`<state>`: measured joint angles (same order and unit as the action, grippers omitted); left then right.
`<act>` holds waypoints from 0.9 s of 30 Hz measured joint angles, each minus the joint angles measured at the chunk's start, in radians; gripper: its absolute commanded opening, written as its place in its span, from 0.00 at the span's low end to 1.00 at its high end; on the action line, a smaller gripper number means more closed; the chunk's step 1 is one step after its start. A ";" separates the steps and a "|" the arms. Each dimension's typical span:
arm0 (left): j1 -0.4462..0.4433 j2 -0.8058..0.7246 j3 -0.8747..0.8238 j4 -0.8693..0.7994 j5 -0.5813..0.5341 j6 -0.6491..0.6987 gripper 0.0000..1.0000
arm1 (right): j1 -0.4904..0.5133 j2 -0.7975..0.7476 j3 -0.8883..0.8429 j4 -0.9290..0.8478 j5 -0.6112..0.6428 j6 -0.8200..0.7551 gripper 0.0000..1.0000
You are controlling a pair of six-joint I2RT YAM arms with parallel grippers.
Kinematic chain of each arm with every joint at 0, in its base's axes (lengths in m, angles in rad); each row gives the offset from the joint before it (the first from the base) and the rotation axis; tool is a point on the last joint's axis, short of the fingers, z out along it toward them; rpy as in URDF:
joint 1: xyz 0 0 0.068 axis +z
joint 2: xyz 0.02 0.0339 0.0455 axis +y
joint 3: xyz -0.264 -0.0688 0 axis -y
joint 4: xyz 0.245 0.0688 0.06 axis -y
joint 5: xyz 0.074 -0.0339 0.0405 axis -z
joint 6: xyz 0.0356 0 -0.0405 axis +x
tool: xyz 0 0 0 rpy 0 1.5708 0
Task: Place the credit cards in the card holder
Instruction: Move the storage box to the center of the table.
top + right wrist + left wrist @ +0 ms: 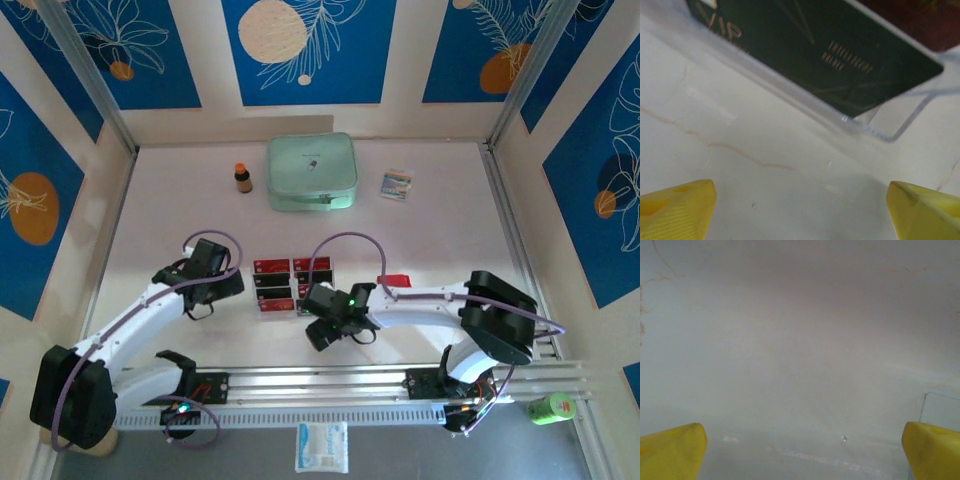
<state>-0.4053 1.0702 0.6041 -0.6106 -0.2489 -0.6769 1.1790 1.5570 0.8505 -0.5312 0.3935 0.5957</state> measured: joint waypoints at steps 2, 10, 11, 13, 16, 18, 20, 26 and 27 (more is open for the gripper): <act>-0.007 0.002 -0.005 0.010 -0.005 -0.005 1.00 | -0.001 0.019 0.010 0.002 0.021 0.000 0.89; -0.031 0.052 -0.033 0.054 -0.007 -0.026 1.00 | -0.045 0.031 0.014 0.031 0.056 0.000 0.89; -0.032 0.061 -0.034 0.057 -0.007 -0.026 1.00 | -0.053 0.031 0.014 0.036 0.057 0.000 0.89; -0.035 0.080 -0.034 0.073 -0.007 -0.026 1.00 | -0.067 0.031 0.014 0.045 0.057 0.000 0.89; -0.040 0.115 -0.034 0.103 -0.006 -0.030 1.00 | -0.087 0.031 0.014 0.055 0.057 0.000 0.89; -0.043 0.145 -0.034 0.121 -0.007 -0.030 1.00 | -0.097 0.031 0.013 0.062 0.057 0.000 0.89; -0.048 0.183 -0.024 0.132 -0.006 -0.031 1.00 | -0.108 0.032 0.013 0.072 0.058 0.001 0.89; -0.068 0.299 0.057 0.166 -0.007 -0.031 1.00 | -0.158 0.039 0.008 0.099 0.070 0.008 0.88; -0.071 0.315 0.072 0.171 -0.007 -0.030 1.00 | -0.169 0.039 0.006 0.102 0.072 0.008 0.88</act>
<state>-0.4763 1.3849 0.6758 -0.4393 -0.2558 -0.7067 1.0096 1.5955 0.8566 -0.4294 0.4652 0.6033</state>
